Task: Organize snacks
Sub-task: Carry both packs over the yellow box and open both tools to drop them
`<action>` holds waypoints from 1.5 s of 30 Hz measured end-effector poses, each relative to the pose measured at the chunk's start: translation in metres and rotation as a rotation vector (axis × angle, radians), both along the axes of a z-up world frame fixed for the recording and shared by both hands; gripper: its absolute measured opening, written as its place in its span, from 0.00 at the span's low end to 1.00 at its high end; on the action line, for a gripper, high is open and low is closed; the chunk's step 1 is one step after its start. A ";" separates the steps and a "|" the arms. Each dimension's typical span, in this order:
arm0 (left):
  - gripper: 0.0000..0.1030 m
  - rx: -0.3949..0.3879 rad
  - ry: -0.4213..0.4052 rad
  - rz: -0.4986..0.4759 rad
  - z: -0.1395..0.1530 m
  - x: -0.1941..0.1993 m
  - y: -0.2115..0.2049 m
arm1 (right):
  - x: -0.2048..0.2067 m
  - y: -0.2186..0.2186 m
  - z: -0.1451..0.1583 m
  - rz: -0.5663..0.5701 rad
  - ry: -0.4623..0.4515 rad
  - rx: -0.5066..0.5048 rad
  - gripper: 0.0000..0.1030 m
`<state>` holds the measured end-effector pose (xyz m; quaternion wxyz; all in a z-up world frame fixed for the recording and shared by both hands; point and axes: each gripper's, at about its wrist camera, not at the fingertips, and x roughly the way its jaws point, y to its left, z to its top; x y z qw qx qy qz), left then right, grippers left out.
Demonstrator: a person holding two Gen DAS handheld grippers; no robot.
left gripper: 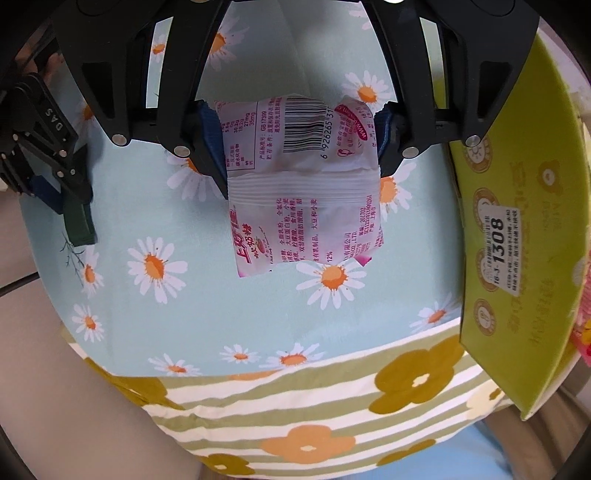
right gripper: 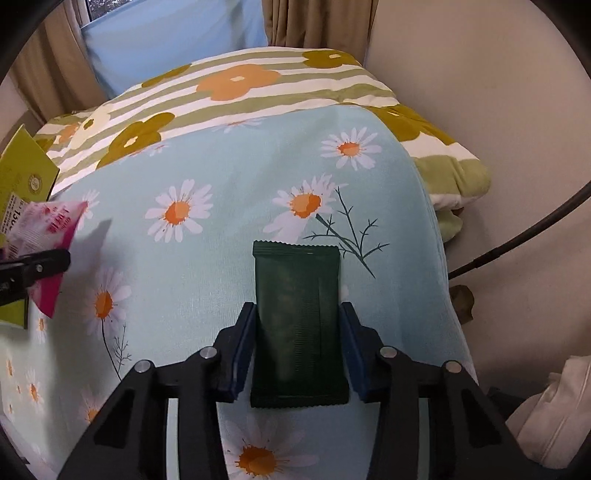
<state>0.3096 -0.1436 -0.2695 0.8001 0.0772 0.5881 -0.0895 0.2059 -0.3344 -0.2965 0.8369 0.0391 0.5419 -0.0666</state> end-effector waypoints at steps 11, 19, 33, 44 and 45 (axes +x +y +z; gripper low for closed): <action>0.58 -0.046 -0.080 0.058 0.036 -0.005 0.015 | 0.003 0.003 0.037 0.047 -0.084 0.072 0.39; 0.58 -0.103 -0.238 0.072 0.111 -0.006 0.030 | 0.020 0.023 0.104 0.119 -0.216 0.105 0.39; 0.58 -0.166 -0.366 0.125 0.194 -0.006 0.156 | 0.038 0.152 0.200 0.262 -0.345 0.187 0.39; 0.59 -0.148 -0.316 0.229 0.173 0.007 0.309 | 0.064 0.296 0.199 0.372 -0.328 0.267 0.39; 0.59 -0.148 -0.308 0.231 0.170 0.008 0.317 | 0.065 0.304 0.196 0.374 -0.321 0.269 0.39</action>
